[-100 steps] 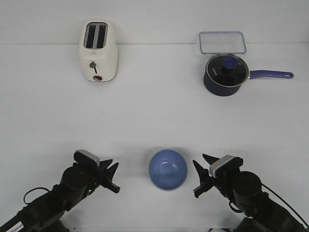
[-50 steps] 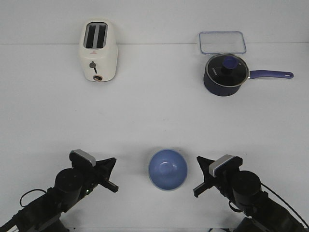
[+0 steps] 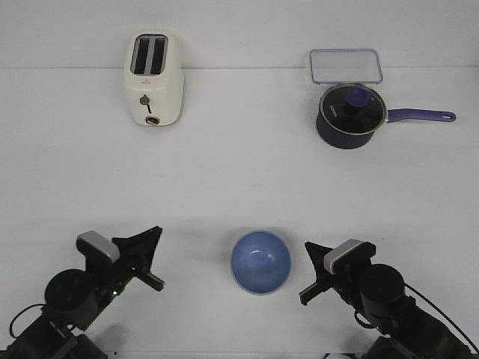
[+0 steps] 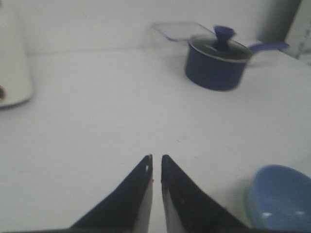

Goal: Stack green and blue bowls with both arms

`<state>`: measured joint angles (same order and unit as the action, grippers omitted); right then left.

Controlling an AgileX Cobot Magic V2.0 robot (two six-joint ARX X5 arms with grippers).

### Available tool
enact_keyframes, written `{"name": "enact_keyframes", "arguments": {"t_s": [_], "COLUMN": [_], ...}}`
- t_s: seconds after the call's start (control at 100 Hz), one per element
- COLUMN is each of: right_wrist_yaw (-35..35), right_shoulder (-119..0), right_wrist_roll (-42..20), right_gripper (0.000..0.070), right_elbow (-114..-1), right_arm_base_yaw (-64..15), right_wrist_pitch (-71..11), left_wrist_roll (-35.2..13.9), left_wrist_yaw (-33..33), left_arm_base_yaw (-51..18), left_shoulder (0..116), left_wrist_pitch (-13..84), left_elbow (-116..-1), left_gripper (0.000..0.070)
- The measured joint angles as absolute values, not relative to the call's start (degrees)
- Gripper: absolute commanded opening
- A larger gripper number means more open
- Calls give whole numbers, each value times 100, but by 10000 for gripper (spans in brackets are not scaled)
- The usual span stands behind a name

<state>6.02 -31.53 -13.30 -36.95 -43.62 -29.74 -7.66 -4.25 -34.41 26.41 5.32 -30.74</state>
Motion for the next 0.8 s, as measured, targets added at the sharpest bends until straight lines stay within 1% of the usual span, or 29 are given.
{"name": "enact_keyframes", "arguments": {"t_s": [0.04, 0.09, 0.19, 0.25, 0.32, 0.47, 0.6, 0.8], "right_wrist_yaw": [604, 602, 604, 604, 602, 604, 604, 602], "right_shoulder": [-3153, -3153, -3153, -3153, -3153, -3153, -3153, -3153], "right_wrist_roll": [-1330, -1330, -1330, -1330, -1330, -1330, -1330, -1330], "right_gripper": [11, 11, 11, 11, 11, 11, 11, 11], "right_elbow": [-3695, -3695, -3695, -3697, -3695, -3695, -3695, -3695], "right_arm_base_yaw": [-4359, -4362, -4362, -4359, -4362, -4362, -4359, -4362], "right_wrist_pitch": [-2974, -2974, -2974, -2974, -2974, -2974, -2974, -2958], "left_wrist_roll": [-596, -403, -237, -213, -196, -178, -178, -178], "left_wrist_yaw": [-362, -309, -311, -314, -309, -309, -303, -307], "left_arm_base_yaw": [-3094, -2504, -1520, -1081, -720, -336, -322, -325], "left_shoulder": [2414, 2112, 1549, 1173, 784, 336, 14, 27], "left_wrist_pitch": [333, 32, -309, -316, -314, -375, -235, -239], "left_elbow": [-2816, -2333, -1413, -969, -609, -220, -196, -196], "left_gripper": [15, 15, 15, 15, 15, 15, 15, 15]}}
